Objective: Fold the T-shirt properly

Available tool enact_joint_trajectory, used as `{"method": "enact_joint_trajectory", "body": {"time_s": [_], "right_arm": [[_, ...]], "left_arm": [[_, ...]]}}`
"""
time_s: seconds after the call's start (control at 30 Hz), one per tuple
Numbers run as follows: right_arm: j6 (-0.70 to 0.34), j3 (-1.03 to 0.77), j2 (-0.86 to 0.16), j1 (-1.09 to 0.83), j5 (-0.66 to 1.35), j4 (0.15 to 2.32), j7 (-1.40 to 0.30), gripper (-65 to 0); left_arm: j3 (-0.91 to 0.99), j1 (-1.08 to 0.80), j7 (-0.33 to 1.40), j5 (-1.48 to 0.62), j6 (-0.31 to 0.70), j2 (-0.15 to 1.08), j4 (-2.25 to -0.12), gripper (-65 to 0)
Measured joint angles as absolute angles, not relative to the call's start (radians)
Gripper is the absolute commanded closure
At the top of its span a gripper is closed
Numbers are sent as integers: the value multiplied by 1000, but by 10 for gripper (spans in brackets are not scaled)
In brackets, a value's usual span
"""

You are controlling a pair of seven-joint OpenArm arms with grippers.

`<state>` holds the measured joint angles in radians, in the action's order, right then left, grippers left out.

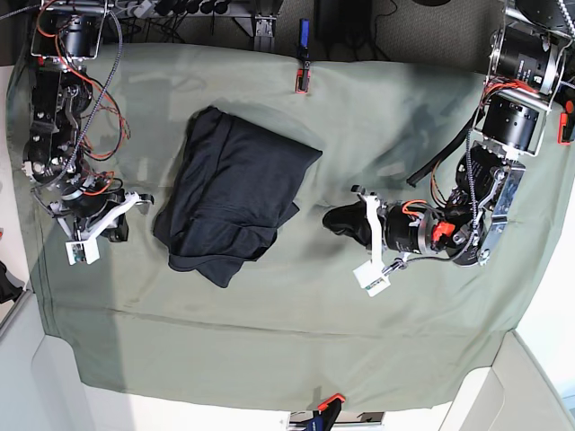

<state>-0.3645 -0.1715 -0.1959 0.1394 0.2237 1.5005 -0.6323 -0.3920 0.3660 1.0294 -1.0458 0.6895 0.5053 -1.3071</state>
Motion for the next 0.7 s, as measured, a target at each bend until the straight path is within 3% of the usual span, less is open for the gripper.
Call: {"method": "enact_joint_trajectory", "body": {"time_s": [0.4,0.7], "right_arm": [[-374,-375,-197,-219,373,1822,-717,0],[-414,-443,-196,-501,452,1978,-728,0]], "left_arm": [[-390,66,1035,-988,693,754,-1750,-21],[-181,-296,1037,-951,693,784,-1897,-21]]}}
